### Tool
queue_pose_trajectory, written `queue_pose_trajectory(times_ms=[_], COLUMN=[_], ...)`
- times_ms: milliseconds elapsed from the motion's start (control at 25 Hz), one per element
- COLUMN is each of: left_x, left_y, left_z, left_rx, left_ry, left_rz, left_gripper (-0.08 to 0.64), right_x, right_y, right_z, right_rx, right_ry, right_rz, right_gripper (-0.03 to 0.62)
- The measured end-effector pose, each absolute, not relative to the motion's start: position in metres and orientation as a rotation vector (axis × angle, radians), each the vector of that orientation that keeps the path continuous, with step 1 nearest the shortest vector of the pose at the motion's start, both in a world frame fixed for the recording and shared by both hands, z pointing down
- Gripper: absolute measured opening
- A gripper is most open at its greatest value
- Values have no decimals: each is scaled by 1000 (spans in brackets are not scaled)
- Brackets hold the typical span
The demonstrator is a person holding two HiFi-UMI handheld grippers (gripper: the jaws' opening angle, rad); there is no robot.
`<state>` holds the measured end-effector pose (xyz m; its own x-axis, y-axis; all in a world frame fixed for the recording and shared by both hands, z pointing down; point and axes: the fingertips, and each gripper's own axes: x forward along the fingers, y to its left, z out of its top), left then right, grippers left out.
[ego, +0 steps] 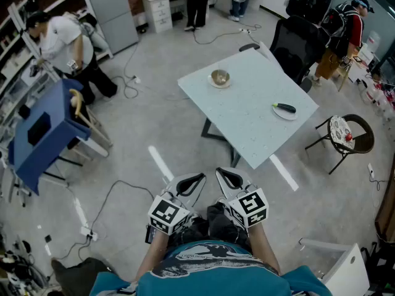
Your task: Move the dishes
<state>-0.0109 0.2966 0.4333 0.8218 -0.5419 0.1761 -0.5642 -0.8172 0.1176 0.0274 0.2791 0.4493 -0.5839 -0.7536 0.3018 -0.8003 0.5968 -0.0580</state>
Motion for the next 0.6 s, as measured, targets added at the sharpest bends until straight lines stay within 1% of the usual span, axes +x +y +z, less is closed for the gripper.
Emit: queue_pose_trajectory(times_ms=[200, 600], left_x=[-9, -22], left_y=[289, 297], left_z=[426, 433], left_rx=[2869, 2850], left_ry=[-883, -911], left_rz=[180, 233], left_gripper=[26, 26], right_x=[32, 23], right_y=[277, 279], right_z=[448, 447], right_rx=[1314, 1330], right_ry=[-2576, -2607], right_rz=[256, 279], right_gripper=[2, 2])
